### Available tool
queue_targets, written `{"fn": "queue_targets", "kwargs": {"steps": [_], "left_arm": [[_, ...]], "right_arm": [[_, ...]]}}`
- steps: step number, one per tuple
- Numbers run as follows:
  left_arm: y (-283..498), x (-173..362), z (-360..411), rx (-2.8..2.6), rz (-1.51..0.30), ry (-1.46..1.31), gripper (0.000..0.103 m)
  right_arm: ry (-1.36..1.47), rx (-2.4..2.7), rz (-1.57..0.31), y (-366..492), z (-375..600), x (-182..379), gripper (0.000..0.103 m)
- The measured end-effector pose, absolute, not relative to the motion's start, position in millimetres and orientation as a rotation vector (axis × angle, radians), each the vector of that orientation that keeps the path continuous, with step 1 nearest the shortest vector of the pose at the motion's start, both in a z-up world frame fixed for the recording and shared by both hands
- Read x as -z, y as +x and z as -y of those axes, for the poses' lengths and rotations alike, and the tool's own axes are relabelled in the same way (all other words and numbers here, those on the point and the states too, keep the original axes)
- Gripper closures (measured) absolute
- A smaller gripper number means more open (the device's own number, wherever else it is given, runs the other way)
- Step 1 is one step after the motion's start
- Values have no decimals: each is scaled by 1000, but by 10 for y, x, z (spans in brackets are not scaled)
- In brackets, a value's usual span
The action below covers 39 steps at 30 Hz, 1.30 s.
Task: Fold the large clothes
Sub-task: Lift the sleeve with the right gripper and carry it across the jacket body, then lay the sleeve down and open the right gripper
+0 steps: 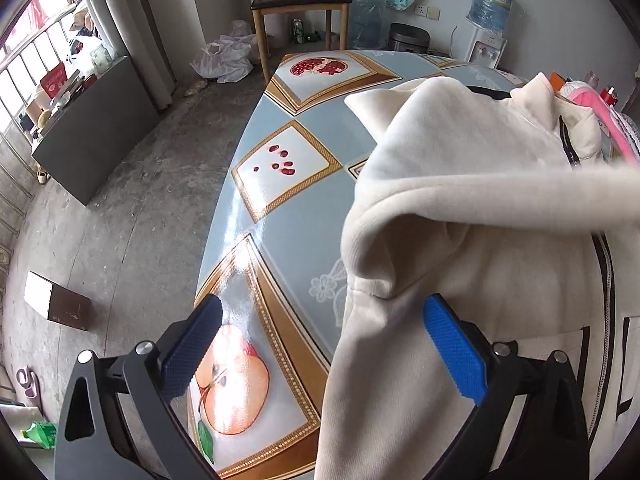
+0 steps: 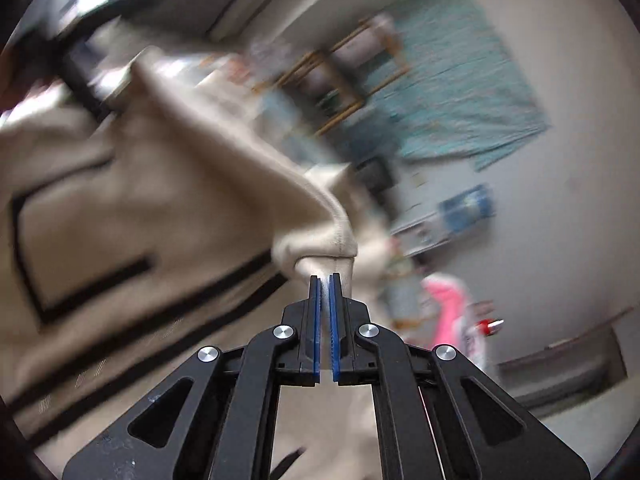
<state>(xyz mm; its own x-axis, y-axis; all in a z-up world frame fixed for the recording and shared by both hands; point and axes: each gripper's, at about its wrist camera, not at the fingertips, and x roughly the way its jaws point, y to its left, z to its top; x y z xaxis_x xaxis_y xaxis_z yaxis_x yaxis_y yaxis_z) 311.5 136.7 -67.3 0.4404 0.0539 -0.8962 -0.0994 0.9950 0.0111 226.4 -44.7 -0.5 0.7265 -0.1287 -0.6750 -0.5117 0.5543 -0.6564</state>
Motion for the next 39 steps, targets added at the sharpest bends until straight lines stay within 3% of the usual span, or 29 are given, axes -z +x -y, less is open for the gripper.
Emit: {"fn": "queue_targets", "kwargs": {"steps": [3, 6, 7, 14, 18, 20, 22, 24, 26, 33, 36, 39], "left_arm": [[3112, 685, -1367, -91, -1117, -37, 4], [3085, 683, -1362, -83, -1121, -22, 5], [3079, 679, -1354, -82, -1122, -12, 5], [3001, 660, -1331, -97, -1124, 2, 5], [2942, 698, -1296, -104, -1128, 11, 5], [2925, 697, -1299, -108, -1128, 9, 5], [2917, 692, -1296, -112, -1128, 13, 5], [2904, 692, -1293, -112, -1126, 19, 5], [2903, 699, -1285, -109, -1121, 25, 4], [2822, 667, -1294, -121, -1103, 65, 5], [2765, 631, -1335, -118, -1098, 66, 5], [2722, 594, -1377, -115, -1090, 57, 5]], "right_arm": [[-824, -351, -976, 2147, 794, 312, 94], [-475, -390, -1088, 2245, 1091, 275, 66], [-320, -393, -1101, 2302, 1253, 206, 62], [480, -347, -1210, 2943, 2019, 266, 60], [528, -278, -1264, 3155, 1950, 464, 60], [519, -271, -1290, 3238, 1876, 573, 63], [477, -266, -1315, 3353, 1757, 682, 84], [372, -236, -1302, 3363, 1613, 683, 96], [315, -231, -1275, 3404, 1543, 615, 101], [255, -200, -992, 3552, 1788, -316, 101], [257, -150, -972, 3606, 2010, -393, 101], [284, -111, -1046, 3624, 2280, -127, 101]]}}
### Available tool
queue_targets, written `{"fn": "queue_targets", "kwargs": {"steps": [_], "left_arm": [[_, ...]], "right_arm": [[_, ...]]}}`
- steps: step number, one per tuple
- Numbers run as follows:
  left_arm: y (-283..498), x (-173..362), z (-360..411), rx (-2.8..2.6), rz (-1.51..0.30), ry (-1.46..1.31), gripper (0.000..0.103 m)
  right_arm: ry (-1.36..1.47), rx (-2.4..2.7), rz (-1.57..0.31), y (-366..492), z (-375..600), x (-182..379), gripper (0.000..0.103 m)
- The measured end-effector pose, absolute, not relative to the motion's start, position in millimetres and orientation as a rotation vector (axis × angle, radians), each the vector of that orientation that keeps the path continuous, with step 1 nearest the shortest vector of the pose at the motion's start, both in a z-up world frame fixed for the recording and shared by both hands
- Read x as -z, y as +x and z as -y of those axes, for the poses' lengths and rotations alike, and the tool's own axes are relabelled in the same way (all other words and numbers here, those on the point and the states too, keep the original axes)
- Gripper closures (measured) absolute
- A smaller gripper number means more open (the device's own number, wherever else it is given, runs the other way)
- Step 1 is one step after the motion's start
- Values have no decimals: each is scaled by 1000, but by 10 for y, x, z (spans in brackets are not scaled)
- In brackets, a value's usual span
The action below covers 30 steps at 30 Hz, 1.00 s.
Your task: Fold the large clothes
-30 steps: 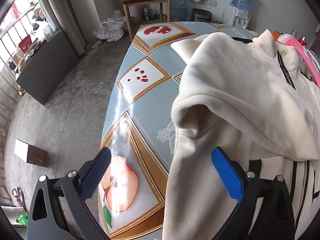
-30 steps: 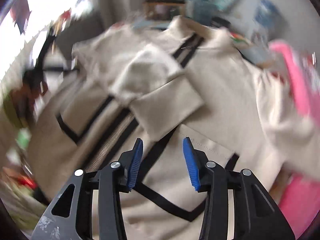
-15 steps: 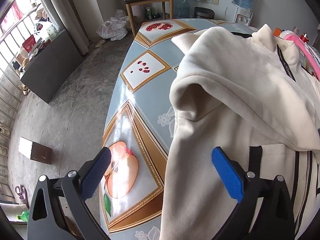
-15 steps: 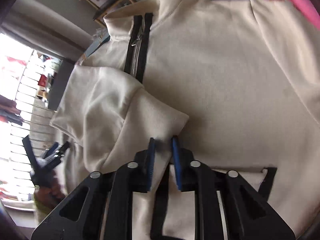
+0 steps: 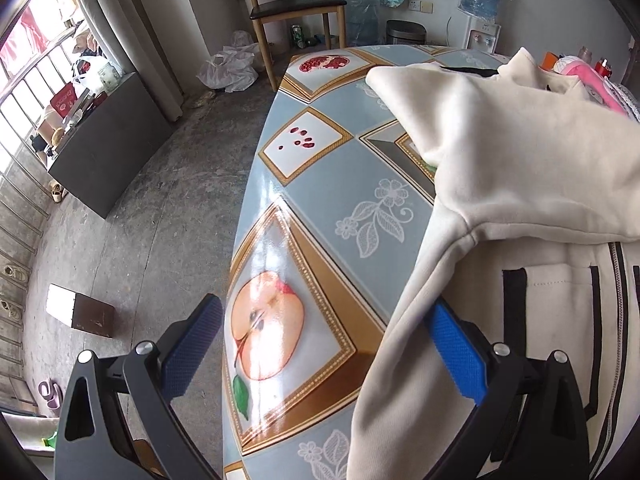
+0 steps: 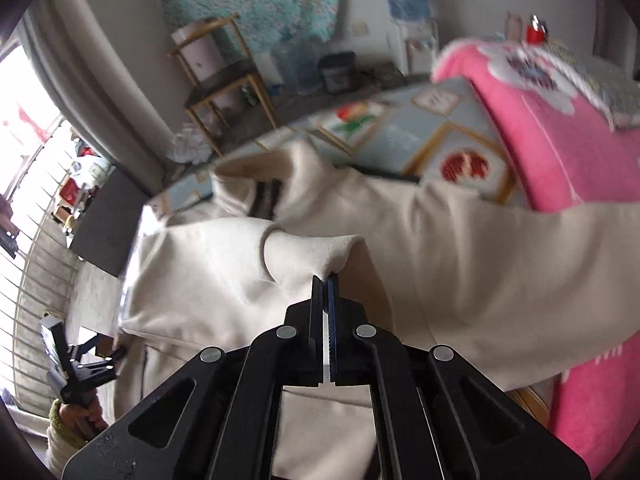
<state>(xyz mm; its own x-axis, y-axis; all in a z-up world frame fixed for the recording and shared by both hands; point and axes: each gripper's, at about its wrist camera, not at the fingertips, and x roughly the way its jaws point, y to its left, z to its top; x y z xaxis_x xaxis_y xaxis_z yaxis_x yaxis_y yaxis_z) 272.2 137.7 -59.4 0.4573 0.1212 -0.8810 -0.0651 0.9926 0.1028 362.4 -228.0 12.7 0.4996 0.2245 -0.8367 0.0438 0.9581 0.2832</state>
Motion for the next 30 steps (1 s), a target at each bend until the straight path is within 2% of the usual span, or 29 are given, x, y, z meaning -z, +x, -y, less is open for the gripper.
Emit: {"fn": "queue_targets", "kwargs": {"steps": [3, 8, 11, 12, 13, 15, 16, 19, 22, 23, 26, 30], "left_arm": [[2710, 571, -1388, -112, -1089, 52, 5], [2690, 393, -1419, -72, -1045, 24, 5], [2698, 247, -1474, -50, -1000, -11, 5], [2696, 204, -1478, -41, -979, -12, 5], [2698, 186, -1471, -40, -966, -3, 5], [2694, 180, -1431, -29, -955, 20, 8], [2680, 191, -1402, -17, -952, 32, 10], [2635, 258, -1298, 4, -959, 77, 15], [2599, 337, -1166, 29, -963, 124, 18], [2594, 363, -1130, 31, -963, 136, 21], [2624, 430, -1069, 24, -972, 156, 31], [2728, 507, -1093, 10, -983, 137, 41]], "right_arm": [[269, -40, -1124, 3696, 2410, 252, 101], [348, -39, -1118, 3512, 2622, 241, 101], [352, -53, -1102, 3488, 2611, 150, 93], [337, -50, -1097, 3486, 2589, 97, 86], [307, -39, -1089, 3489, 2553, 46, 74], [237, -31, -1065, 3496, 2428, -105, 66], [221, -46, -1056, 3506, 2348, -163, 66], [221, -208, -1063, 3666, 1906, -358, 61], [110, -395, -1075, 3932, 1162, -516, 41], [58, -480, -1094, 4043, 825, -545, 39], [-68, -640, -1122, 4358, -63, -520, 39], [-208, -692, -1222, 4907, -1059, -121, 39]]}}
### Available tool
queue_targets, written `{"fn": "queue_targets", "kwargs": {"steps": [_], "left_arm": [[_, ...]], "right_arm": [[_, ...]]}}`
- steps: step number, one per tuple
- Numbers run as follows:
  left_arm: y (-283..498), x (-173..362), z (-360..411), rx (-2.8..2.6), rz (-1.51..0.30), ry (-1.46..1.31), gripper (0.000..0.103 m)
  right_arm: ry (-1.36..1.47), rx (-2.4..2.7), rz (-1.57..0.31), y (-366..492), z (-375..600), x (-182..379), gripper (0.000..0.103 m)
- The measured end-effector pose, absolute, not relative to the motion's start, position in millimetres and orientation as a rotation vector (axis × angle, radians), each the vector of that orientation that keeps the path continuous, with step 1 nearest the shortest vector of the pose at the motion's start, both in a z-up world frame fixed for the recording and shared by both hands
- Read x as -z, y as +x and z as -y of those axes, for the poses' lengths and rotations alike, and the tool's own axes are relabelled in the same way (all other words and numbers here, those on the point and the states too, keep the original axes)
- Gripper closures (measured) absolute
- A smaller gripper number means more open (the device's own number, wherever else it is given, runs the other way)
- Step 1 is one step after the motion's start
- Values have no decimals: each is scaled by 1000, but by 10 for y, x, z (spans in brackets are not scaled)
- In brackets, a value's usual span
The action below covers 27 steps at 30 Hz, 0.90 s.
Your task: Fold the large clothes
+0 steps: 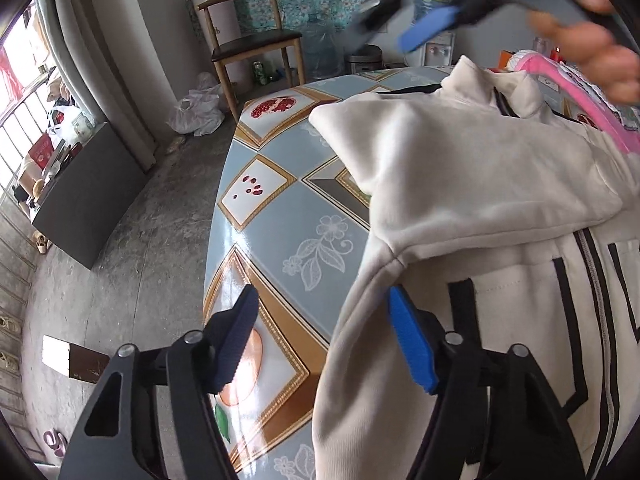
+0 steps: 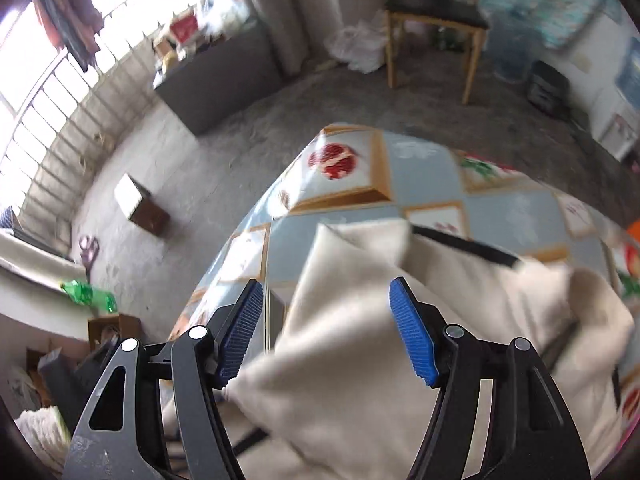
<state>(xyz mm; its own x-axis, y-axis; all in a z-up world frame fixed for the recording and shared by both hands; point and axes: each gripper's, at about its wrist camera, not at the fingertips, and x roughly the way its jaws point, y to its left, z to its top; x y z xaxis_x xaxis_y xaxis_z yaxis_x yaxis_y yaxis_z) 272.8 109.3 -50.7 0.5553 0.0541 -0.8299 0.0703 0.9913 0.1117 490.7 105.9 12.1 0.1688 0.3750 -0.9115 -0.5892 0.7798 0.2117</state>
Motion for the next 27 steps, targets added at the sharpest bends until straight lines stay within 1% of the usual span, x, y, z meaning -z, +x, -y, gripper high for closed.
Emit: {"fn": "queue_targets", "kwargs": {"steps": [1, 3, 5, 6, 7, 8, 9, 10, 14, 18, 22, 27], "left_arm": [[2753, 523, -1108, 10, -989, 132, 45], [2792, 567, -1144, 12, -1007, 117, 50], [2807, 615, -1158, 25, -1021, 103, 61], [2810, 629, -1159, 36, -1023, 96, 65], [2804, 634, -1157, 50, -1019, 84, 74], [2795, 632, -1142, 72, -1016, 73, 89], [2780, 629, -1116, 86, -1012, 73, 96], [2753, 616, -1086, 73, -997, 92, 97], [2577, 503, -1064, 46, -931, 108, 98], [2355, 324, -1080, 27, -881, 76, 99], [2287, 285, -1172, -10, -889, 22, 99], [2409, 464, -1252, -13, -975, -27, 98]], "right_arm": [[-230, -683, -1257, 5004, -1209, 9, 39], [-278, -643, -1315, 5171, -1461, 262, 39], [-362, -602, -1340, 5216, -1617, 435, 43], [-404, -579, -1351, 5224, -1662, 511, 53], [-426, -565, -1365, 5224, -1682, 567, 62], [-439, -558, -1378, 5222, -1687, 599, 85], [-429, -570, -1376, 5209, -1667, 608, 95], [-420, -578, -1358, 5195, -1651, 567, 98], [-353, -650, -1233, 5073, -1575, 270, 99], [-321, -730, -1184, 4935, -1577, 120, 99], [-316, -771, -1176, 4893, -1691, 165, 99], [-377, -741, -1186, 4912, -1823, 448, 98]]}}
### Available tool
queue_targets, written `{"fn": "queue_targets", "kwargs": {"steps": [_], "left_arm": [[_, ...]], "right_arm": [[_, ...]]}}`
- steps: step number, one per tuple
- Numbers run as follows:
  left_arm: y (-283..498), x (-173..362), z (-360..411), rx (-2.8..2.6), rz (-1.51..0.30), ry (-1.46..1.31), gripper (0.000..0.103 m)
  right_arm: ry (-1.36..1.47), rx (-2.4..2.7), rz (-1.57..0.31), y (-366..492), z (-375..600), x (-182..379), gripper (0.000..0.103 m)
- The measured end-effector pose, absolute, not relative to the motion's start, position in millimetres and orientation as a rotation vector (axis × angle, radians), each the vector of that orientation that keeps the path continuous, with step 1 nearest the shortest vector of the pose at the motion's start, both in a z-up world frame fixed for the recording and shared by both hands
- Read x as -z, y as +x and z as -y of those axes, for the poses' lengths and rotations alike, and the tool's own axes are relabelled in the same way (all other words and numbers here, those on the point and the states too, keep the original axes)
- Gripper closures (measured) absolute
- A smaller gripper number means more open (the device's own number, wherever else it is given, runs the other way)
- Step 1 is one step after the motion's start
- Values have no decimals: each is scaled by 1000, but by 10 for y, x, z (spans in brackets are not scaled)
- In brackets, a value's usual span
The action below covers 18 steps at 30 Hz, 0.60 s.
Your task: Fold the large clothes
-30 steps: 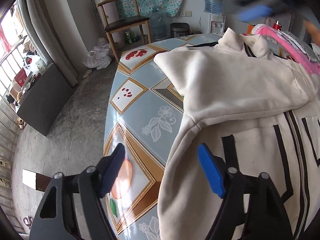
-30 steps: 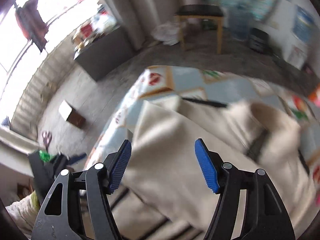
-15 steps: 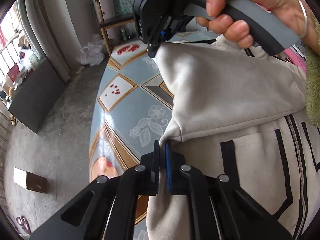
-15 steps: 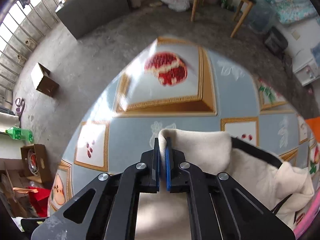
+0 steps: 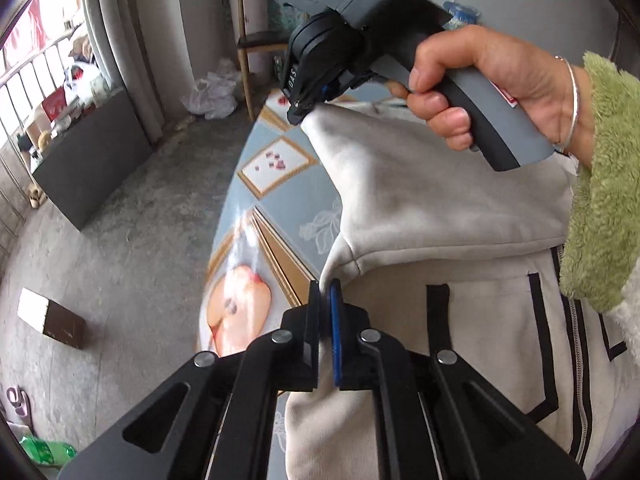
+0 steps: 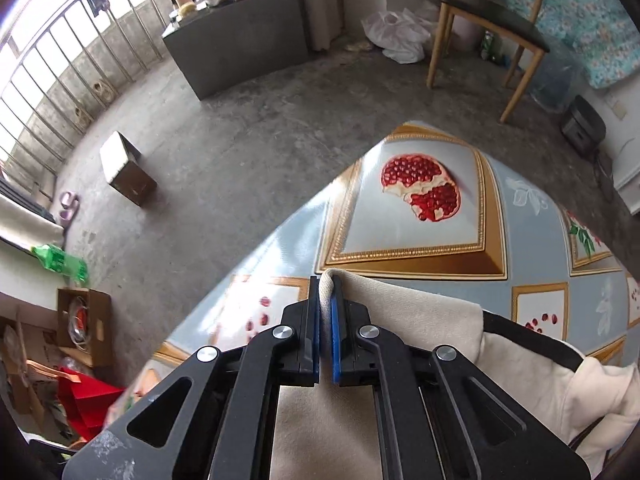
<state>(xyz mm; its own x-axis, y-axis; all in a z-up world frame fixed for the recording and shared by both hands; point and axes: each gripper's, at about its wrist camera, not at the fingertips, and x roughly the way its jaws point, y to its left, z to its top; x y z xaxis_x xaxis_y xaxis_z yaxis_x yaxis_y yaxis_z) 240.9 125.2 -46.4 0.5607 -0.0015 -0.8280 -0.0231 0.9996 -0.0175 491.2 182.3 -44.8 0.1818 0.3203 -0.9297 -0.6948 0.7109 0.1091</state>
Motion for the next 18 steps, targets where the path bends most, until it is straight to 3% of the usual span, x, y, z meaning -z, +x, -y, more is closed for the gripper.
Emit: {"fn": "queue_targets", "kwargs": {"steps": [2, 4, 6, 10, 14, 18], "left_arm": [[2436, 503, -1271, -7, -999, -44, 95], [2417, 458, -1298, 6, -991, -55, 93], [2373, 400, -1352, 2, -985, -63, 83], [2258, 209, -1521, 7, -942, -125, 59], [2243, 44, -1600, 17, -916, -164, 46], [2374, -54, -1461, 22, -911, -156, 35]], "right_arm": [[-329, -725, -1208, 4943, -1812, 441, 93], [-256, -716, -1189, 4985, -1620, 275, 69], [-211, -705, -1133, 4948, -1361, 1, 50], [-69, -669, -1049, 4707, -311, -664, 35], [80, -526, -1018, 4279, 1113, -991, 33], [182, -310, -1068, 3868, 2275, -811, 34]]}}
